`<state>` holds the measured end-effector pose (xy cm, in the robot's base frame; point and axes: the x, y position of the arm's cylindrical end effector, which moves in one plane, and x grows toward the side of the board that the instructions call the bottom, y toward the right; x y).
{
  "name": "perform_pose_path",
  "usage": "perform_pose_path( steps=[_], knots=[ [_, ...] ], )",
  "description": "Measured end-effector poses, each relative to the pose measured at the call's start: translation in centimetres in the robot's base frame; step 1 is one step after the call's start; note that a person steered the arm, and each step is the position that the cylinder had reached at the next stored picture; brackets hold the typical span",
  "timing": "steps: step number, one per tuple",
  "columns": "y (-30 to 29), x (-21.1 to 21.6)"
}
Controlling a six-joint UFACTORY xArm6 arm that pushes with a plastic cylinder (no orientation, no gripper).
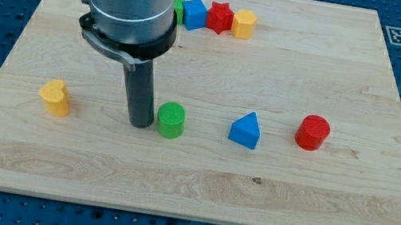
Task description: Move the green circle to the diagonal top left of the blue triangle
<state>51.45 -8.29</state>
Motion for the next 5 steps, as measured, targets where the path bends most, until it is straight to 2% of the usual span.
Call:
perform_pose_path(
  steps=[2, 5],
  knots=[
    [0.1, 3.1],
    [5.0, 3.5]
  ],
)
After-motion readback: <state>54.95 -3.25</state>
